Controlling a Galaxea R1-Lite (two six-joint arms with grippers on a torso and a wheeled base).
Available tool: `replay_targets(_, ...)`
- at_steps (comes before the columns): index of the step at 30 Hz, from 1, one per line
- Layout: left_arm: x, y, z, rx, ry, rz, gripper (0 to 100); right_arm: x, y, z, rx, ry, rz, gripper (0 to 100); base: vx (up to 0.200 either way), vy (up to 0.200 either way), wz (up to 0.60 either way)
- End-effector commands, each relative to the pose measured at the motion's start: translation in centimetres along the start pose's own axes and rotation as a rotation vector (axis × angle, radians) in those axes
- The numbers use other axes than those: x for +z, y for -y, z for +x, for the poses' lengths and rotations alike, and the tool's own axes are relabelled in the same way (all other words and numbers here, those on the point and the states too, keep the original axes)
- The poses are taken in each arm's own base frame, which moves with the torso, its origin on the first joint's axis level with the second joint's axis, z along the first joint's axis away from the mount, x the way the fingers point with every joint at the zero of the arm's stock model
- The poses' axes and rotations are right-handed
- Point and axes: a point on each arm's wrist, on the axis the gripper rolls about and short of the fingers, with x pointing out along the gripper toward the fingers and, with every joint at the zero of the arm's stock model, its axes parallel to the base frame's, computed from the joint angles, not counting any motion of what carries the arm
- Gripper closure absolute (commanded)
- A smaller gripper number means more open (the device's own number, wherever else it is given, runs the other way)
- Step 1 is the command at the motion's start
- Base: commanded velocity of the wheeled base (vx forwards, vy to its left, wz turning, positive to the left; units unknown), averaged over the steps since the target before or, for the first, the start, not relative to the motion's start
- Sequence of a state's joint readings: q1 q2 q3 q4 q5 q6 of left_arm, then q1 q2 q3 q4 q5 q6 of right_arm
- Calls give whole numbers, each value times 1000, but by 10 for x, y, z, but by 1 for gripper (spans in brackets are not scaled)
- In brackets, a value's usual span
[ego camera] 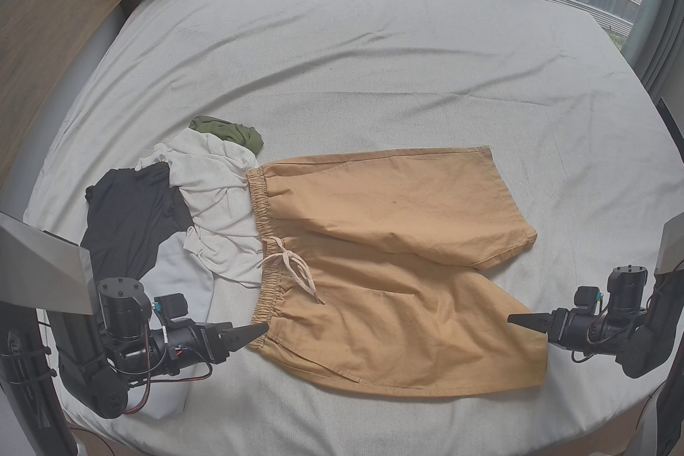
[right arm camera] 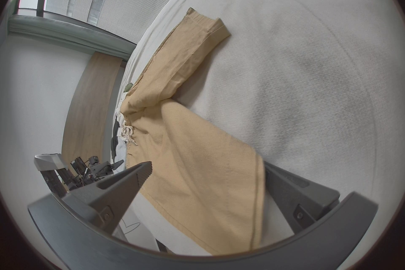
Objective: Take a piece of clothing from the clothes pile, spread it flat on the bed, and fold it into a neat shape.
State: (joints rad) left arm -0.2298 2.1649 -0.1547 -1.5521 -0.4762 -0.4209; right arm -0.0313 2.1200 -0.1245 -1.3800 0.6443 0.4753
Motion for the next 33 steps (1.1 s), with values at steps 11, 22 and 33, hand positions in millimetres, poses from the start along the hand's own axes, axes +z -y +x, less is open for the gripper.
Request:
replay_targets(11, -3, -3, 3, 4, -12, -7, 0, 10, -51, -8, 175, 33, 7, 0, 0, 0, 0)
replay_targets(22, -1, -3, 4, 2, -6, -3, 0, 16, -56, -1, 203, 36, 11, 0, 0, 0, 0)
replay_targets(33, -1, -3, 5, 3, -7, -5, 0, 16, -61, 5, 273, 58, 31, 0, 0, 0, 0)
